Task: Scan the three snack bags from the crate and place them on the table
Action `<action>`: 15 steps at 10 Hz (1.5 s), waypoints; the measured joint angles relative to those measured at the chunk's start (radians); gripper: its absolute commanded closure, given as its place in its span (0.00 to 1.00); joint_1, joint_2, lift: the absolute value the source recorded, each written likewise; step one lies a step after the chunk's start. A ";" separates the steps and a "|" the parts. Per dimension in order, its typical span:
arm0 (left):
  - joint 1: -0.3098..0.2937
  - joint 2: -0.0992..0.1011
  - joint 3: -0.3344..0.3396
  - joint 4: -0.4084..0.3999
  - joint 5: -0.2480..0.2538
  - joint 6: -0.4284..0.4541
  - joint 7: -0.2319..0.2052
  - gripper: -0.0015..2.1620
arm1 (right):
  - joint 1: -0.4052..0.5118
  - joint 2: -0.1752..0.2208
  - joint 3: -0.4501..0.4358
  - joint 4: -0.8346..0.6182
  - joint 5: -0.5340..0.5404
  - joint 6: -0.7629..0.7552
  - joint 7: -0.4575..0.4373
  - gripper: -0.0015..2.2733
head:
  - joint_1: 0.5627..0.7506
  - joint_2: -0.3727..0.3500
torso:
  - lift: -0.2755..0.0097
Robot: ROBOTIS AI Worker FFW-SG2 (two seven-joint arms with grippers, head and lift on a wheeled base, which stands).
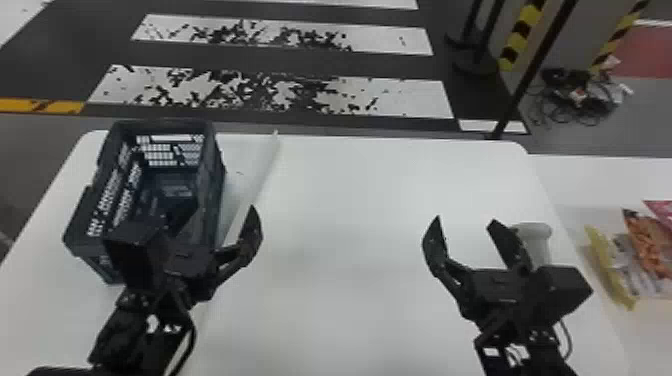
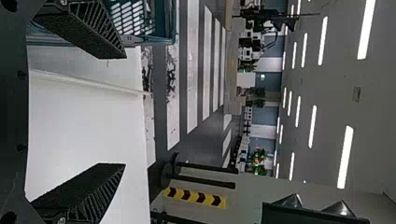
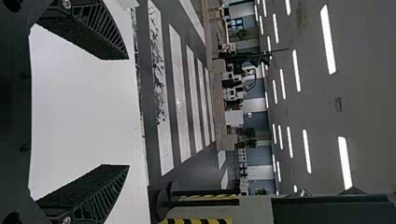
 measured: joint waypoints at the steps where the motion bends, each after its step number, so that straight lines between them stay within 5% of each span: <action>1: 0.003 0.001 0.000 0.000 0.000 -0.005 -0.001 0.02 | 0.005 0.000 -0.002 -0.001 -0.001 -0.006 0.000 0.02 | 0.70 0.44 | 0.75; 15: 0.011 0.002 0.000 -0.001 0.008 -0.004 0.000 0.02 | 0.017 -0.002 0.000 -0.009 -0.002 0.011 0.000 0.03 | 0.70 0.44 | 0.75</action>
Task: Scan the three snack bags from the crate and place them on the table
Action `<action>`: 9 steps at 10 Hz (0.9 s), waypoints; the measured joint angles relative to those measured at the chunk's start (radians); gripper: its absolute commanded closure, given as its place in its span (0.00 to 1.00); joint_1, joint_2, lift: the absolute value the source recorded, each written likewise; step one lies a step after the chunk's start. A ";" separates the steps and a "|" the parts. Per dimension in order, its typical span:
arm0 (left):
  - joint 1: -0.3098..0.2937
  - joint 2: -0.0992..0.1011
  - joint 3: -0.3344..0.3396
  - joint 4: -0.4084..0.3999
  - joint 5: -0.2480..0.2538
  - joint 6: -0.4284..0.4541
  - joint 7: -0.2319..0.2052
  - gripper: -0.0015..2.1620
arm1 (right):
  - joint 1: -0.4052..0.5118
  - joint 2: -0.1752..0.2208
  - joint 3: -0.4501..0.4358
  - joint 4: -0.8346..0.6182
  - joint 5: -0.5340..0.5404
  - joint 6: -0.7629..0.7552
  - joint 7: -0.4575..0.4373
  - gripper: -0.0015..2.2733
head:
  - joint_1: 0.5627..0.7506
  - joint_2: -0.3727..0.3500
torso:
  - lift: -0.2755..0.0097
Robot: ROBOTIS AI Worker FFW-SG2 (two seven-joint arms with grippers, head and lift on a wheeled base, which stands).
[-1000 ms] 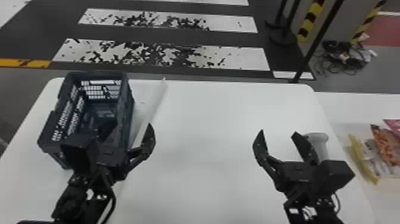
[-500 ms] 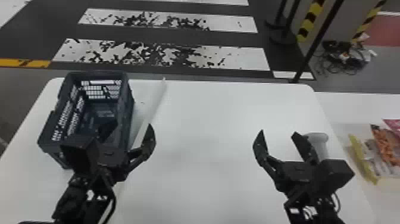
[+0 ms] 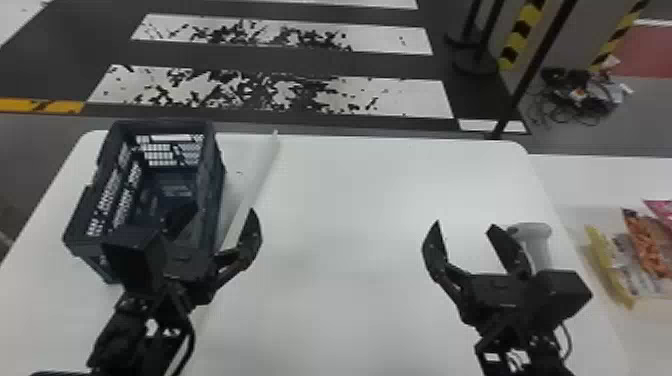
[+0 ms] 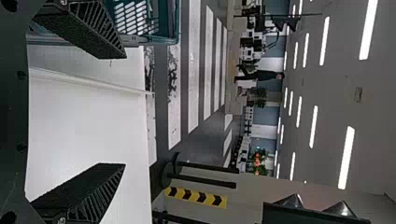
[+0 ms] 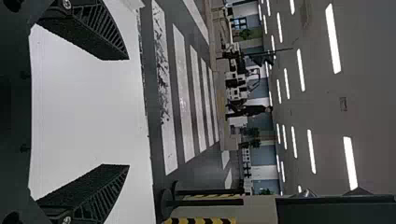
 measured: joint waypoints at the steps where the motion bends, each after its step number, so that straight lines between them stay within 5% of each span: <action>1: 0.000 0.002 0.001 -0.001 0.003 0.000 0.000 0.02 | 0.001 0.001 0.003 -0.002 0.002 0.000 0.000 0.03 | 0.70 0.45 | 0.75; 9: -0.002 -0.001 -0.002 0.001 0.005 0.000 0.001 0.02 | -0.002 0.002 0.010 -0.008 0.005 0.009 0.000 0.03 | 0.70 0.45 | 0.75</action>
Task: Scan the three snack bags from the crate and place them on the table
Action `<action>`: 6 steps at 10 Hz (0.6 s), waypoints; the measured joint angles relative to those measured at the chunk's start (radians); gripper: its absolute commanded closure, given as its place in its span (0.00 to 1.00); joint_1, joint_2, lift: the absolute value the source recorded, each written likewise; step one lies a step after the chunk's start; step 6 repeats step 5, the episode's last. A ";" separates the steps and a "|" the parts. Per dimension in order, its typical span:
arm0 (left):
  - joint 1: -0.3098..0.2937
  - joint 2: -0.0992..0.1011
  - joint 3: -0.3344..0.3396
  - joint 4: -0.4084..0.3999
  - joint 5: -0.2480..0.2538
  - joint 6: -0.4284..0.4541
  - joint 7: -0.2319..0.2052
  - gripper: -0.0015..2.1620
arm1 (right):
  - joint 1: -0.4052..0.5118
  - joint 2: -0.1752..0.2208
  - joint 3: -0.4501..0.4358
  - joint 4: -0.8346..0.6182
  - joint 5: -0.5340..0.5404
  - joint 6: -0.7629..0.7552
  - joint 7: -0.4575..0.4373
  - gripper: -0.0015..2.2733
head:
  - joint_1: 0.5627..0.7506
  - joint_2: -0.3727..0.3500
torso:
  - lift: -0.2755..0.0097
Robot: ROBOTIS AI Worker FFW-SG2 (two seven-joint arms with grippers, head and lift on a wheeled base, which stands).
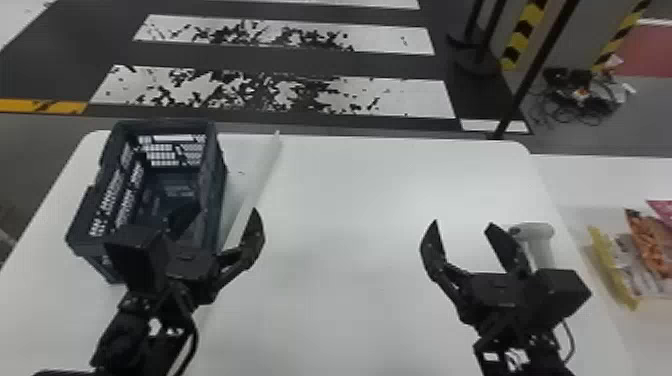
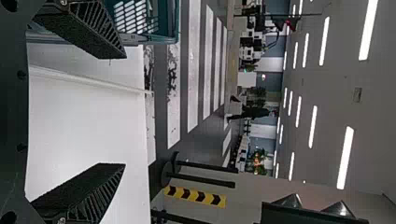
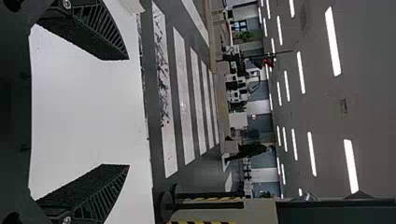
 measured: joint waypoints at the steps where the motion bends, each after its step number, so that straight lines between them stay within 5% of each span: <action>1: 0.000 0.000 0.000 0.000 0.000 0.000 0.000 0.02 | 0.000 0.000 0.001 0.000 0.000 0.000 0.000 0.03 | 0.70 0.46 | 0.75; 6: 0.002 0.001 -0.001 -0.001 0.002 0.000 -0.001 0.02 | -0.001 0.000 0.004 0.000 0.002 0.000 0.000 0.03 | 0.70 0.46 | 0.75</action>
